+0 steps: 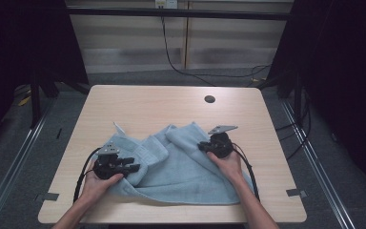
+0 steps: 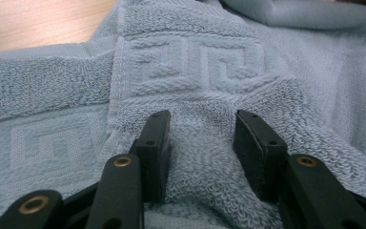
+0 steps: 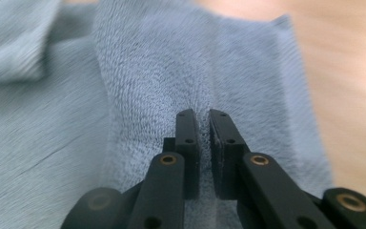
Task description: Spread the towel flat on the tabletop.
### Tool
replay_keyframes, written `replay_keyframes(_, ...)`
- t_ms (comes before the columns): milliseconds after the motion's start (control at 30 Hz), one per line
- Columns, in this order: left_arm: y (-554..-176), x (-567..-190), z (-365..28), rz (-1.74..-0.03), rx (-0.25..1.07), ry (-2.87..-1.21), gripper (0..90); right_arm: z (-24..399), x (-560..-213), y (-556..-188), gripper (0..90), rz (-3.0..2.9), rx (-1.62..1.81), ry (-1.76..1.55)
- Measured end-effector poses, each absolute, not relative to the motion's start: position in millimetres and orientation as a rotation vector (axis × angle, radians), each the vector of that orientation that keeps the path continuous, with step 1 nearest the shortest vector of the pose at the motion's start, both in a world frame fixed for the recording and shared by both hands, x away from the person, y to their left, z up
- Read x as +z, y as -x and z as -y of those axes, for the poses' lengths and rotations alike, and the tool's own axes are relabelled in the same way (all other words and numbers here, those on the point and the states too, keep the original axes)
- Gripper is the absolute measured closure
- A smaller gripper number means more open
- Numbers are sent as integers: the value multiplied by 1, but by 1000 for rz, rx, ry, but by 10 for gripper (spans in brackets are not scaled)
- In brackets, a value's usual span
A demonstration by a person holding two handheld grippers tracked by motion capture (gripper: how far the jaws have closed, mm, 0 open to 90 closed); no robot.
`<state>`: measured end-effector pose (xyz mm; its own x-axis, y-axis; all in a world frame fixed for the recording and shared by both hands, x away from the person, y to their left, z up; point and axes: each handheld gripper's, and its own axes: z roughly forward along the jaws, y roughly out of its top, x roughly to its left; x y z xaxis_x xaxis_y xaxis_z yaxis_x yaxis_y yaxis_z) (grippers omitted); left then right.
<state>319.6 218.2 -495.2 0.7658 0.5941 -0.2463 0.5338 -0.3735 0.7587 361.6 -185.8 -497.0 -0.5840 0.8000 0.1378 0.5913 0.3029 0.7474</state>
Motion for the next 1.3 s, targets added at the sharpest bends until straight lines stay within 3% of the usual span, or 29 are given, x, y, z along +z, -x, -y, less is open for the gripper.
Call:
replay_keyframes(267,-309,-495,-230,-864,75,-2027,572,240,-477,-378,857,-2127,1117,-1403)
replay_keyframes(500,-305,-491,-230,-860,77,-1996,561,246,-474,-373,575,-2105,1174,-1410)
replay_keyframes(733,-308,-482,-234,-843,73,-1965,589,251,-466,-333,539,-2149,1209,-1363)
replay_keyframes(867,-312,-473,-235,-825,79,-1930,652,251,-469,-295,540,-2195,1251,-1342)
replay_keyframes(967,-318,-465,-235,-810,87,-1913,675,247,-472,-272,581,-2247,1255,-1331)
replay_keyframes(1067,-325,-462,-238,-819,102,-1879,626,238,-479,-254,631,-2318,1230,-1326)
replay_keyframes(1300,-334,-490,-239,-919,130,-2000,505,221,-500,-244,439,-2371,1127,-1271)
